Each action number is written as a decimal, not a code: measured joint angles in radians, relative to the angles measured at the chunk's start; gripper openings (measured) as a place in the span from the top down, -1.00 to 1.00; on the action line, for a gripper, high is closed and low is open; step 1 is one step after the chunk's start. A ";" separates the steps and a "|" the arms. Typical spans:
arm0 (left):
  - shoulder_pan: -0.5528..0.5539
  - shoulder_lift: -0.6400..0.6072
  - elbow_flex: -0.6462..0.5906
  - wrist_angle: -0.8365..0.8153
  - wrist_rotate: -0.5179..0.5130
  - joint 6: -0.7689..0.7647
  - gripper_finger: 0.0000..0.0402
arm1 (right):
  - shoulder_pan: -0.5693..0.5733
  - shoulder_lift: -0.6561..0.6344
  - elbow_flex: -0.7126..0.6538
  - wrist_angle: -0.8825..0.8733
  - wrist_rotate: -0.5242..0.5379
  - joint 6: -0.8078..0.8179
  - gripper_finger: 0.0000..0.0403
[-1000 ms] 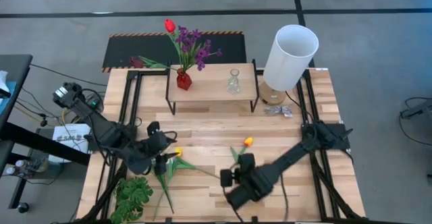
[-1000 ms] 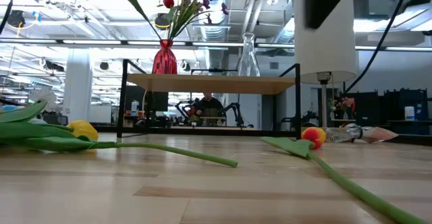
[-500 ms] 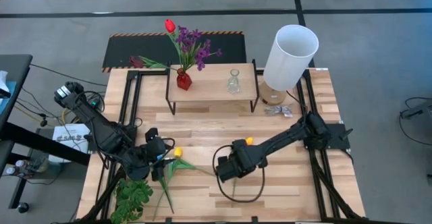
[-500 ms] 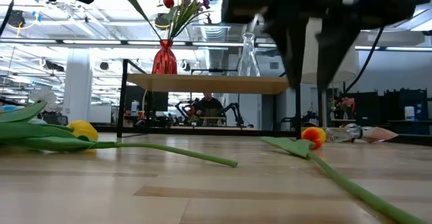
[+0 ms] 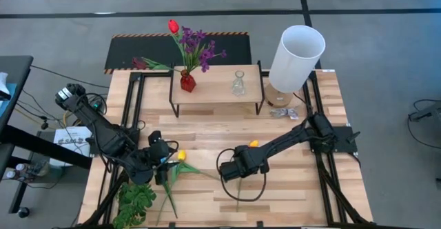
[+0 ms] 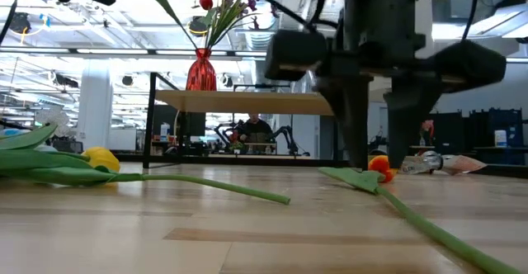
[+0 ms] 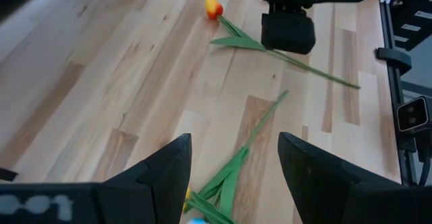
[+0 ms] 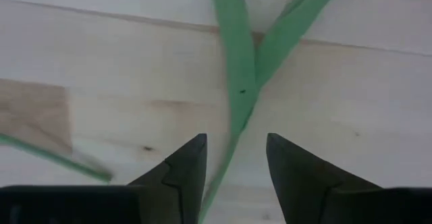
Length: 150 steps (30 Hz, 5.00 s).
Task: Pick and place flowers into a vace then onto a shelf
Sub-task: Put the right yellow flower into the red vase on the shelf
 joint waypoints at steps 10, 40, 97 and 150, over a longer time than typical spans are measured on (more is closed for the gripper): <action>0.000 0.000 0.000 0.000 0.008 -0.005 -0.04 | -0.001 0.000 -0.081 0.116 -0.036 0.001 0.27; 0.019 0.000 0.000 -0.012 -0.042 -0.036 -0.05 | 0.093 -0.002 -0.061 0.193 0.266 0.062 0.98; 0.303 -0.046 -0.269 1.229 0.536 0.296 0.37 | 0.209 -0.007 0.482 0.367 1.014 -0.867 1.00; 0.303 -0.046 -0.269 1.287 0.300 0.402 0.50 | 0.177 0.000 0.467 0.455 1.117 -0.861 1.00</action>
